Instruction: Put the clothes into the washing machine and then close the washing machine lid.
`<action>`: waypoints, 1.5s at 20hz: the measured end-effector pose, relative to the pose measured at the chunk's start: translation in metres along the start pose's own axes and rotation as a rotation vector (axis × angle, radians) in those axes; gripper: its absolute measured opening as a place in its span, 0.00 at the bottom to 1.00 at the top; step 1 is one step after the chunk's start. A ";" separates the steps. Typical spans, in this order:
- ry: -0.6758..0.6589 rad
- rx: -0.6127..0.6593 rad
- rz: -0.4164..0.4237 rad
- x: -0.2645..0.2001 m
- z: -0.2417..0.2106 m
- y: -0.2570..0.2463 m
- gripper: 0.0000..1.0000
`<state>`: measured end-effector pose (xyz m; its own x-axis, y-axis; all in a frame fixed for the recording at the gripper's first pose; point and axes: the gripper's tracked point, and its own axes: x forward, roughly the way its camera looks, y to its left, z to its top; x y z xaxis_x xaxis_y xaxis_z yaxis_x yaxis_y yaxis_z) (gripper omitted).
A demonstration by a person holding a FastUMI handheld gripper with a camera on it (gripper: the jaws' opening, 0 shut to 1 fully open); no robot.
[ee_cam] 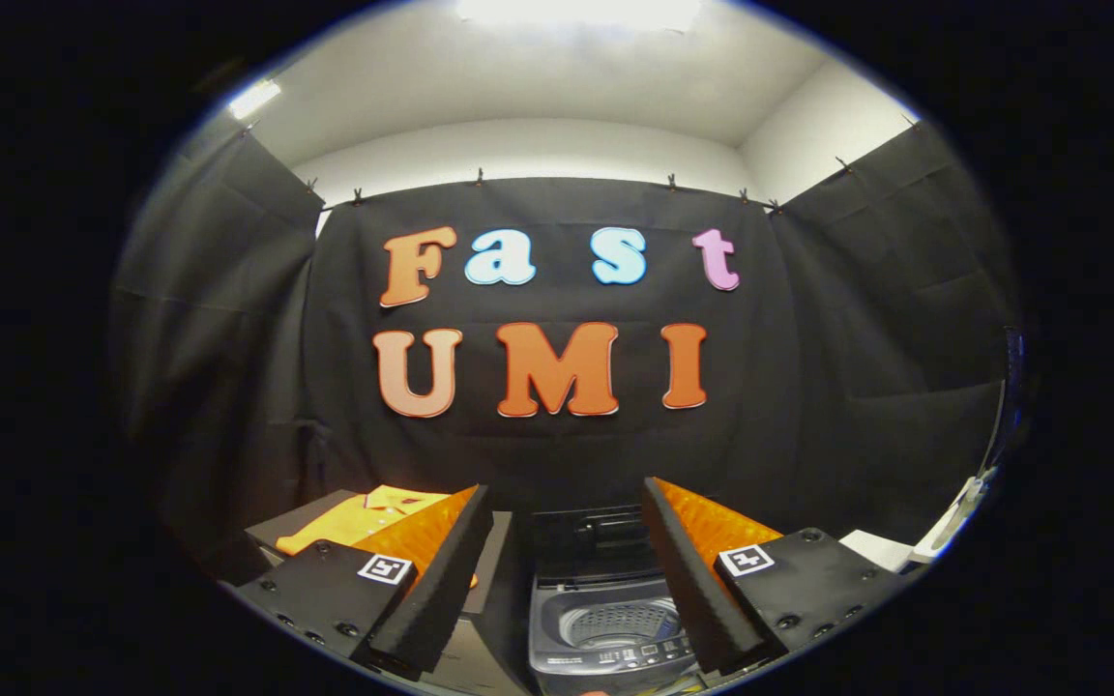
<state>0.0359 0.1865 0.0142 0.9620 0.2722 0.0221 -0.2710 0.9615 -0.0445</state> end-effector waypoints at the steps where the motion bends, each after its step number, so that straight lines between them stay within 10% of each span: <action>1: -0.001 -0.009 0.032 0.007 0.002 0.018 0.99; 19: 0.278 0.100 0.325 0.134 -0.079 0.237 1.00; 30: 0.541 0.064 0.225 0.207 -0.170 0.274 0.99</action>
<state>0.1664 0.4999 -0.1629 0.7563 0.4286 -0.4942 -0.4558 0.8872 0.0720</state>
